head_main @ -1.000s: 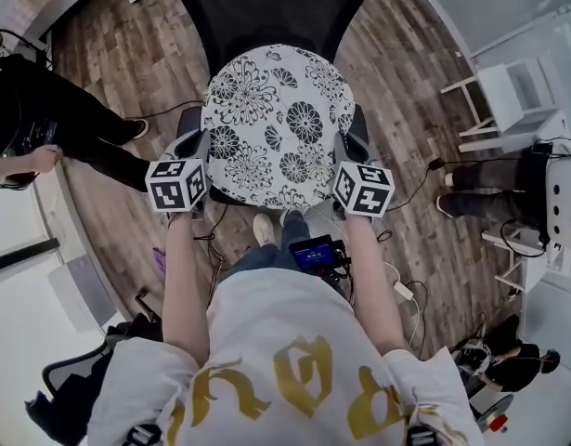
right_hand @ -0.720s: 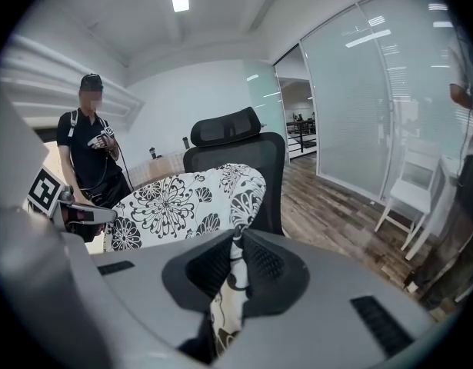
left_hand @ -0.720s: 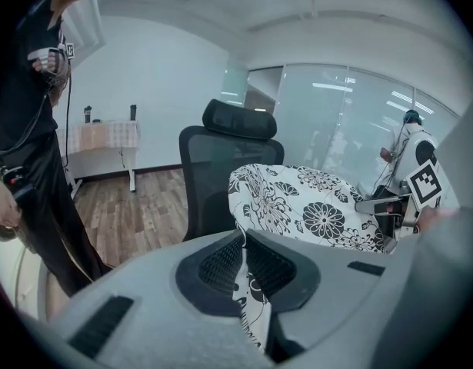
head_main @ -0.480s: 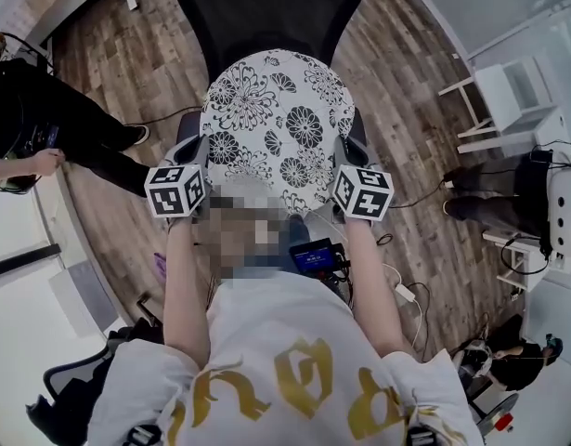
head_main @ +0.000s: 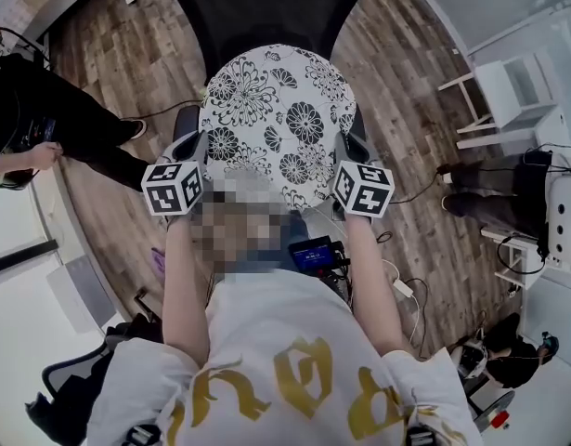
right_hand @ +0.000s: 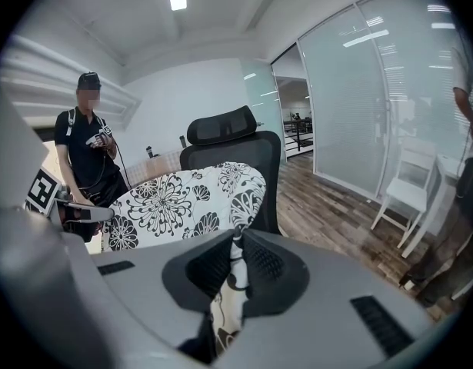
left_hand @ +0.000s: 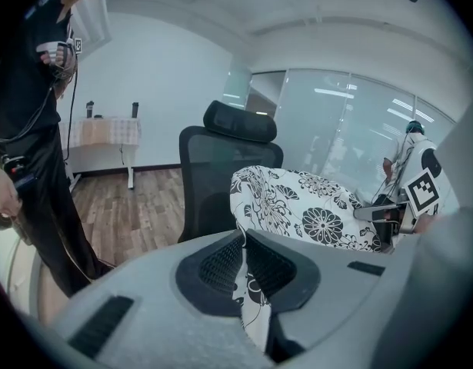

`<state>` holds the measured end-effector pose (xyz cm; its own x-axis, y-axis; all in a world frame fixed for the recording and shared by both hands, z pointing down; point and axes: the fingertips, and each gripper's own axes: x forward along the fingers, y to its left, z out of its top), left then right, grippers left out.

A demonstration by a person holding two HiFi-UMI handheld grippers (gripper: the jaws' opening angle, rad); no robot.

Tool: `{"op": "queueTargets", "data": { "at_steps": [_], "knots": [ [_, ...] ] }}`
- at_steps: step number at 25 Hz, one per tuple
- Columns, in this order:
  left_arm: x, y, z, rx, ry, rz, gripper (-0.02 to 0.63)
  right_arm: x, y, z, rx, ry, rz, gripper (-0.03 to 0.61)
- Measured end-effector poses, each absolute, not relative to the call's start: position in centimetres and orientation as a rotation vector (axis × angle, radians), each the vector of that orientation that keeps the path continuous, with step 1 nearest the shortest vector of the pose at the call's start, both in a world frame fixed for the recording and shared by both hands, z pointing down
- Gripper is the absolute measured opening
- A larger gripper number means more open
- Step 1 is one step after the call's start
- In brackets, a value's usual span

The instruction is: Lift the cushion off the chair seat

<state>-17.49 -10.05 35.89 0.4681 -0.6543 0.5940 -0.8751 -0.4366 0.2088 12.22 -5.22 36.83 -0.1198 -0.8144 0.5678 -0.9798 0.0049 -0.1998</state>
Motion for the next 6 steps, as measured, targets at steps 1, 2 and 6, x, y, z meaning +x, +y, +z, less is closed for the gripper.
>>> {"op": "queueTargets", "data": {
  "at_steps": [1,2,6],
  "knots": [
    [-17.5,-10.1,35.9,2.226,-1.269,0.594,0.017,12.2,-5.2,36.9,1.859,-1.993,0.810,0.028],
    [-17.6,-10.1,35.9,2.226,-1.270,0.594,0.017,12.1,-5.3,37.0,1.856,-1.991,0.811,0.028],
    [-17.6,-11.1,35.9,2.221,-1.275,0.591,0.017,12.1,-6.1,37.0,1.850,-1.991,0.812,0.028]
  ]
}}
